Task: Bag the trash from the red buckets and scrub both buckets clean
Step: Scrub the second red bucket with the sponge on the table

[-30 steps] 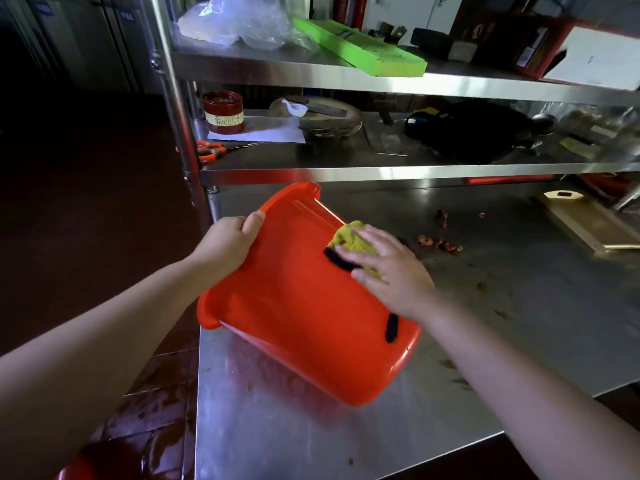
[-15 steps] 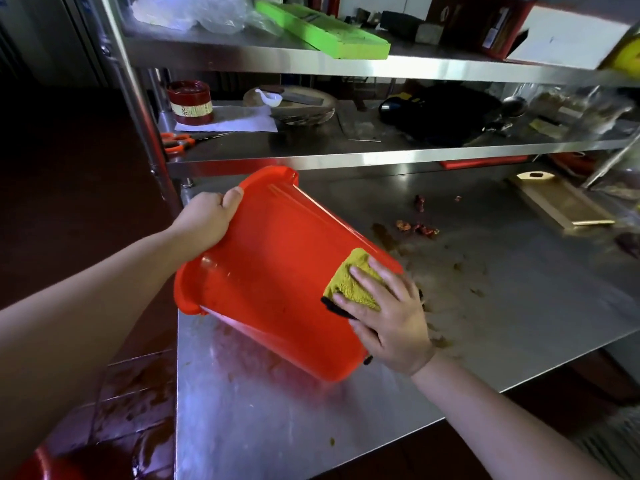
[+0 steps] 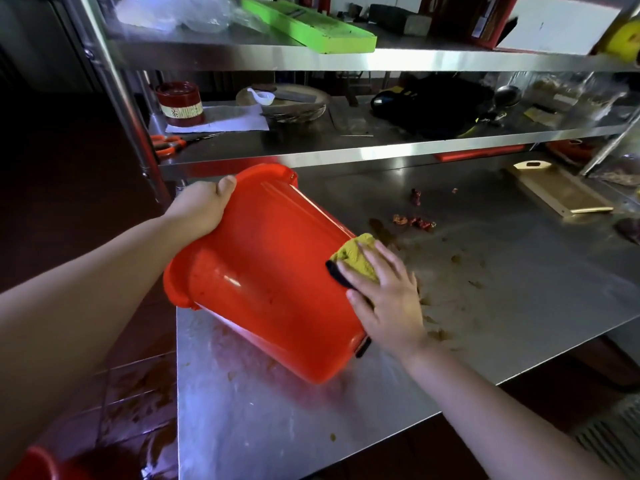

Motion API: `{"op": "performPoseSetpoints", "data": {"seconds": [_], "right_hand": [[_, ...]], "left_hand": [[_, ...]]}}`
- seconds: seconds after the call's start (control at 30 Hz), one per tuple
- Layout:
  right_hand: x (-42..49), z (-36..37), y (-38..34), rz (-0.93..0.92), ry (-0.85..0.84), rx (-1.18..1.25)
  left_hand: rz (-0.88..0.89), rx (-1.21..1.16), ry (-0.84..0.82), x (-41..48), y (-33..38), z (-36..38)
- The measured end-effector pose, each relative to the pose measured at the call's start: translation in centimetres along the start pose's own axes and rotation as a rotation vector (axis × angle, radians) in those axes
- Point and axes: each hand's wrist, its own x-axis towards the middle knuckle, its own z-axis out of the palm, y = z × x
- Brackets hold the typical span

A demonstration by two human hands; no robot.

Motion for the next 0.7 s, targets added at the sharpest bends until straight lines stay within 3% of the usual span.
{"op": "performPoseSetpoints", "data": {"seconds": [0.07, 0.13, 0.33, 0.43, 0.5, 0.6, 0.7], "right_hand": [[-1.1, -0.1, -1.3, -0.233, -0.031, -0.115], [-0.8, -0.4, -1.4, -0.351, -0.112, -0.164], [5.2, -1.8, -0.6, 0.077, -0.32, 0.044], [6.1, -1.9, -0.1, 0.105, -0.366, 0.101], [6.5, -1.8, 0.7, 0.127, -0.374, 0.134], [7.6, -1.3, 2.1, 0.174, -0.363, 0.161], [8.3, -0.8, 2.6, 0.195, -0.349, 0.185]], "left_hand": [[0.02, 0.024, 0.0, 0.0, 0.2, 0.0], [0.003, 0.001, -0.022, -0.2, 0.1, -0.2], [-0.064, -0.087, -0.038, -1.1, 0.1, -0.4], [-0.143, -0.34, -0.158, -1.1, -0.6, -1.1], [-0.104, -0.53, -0.234, -2.0, -2.2, -2.1], [0.006, -0.479, -0.254, -5.2, -6.2, -1.4], [-0.018, -0.507, -0.237, -8.2, -8.9, 0.5]]}}
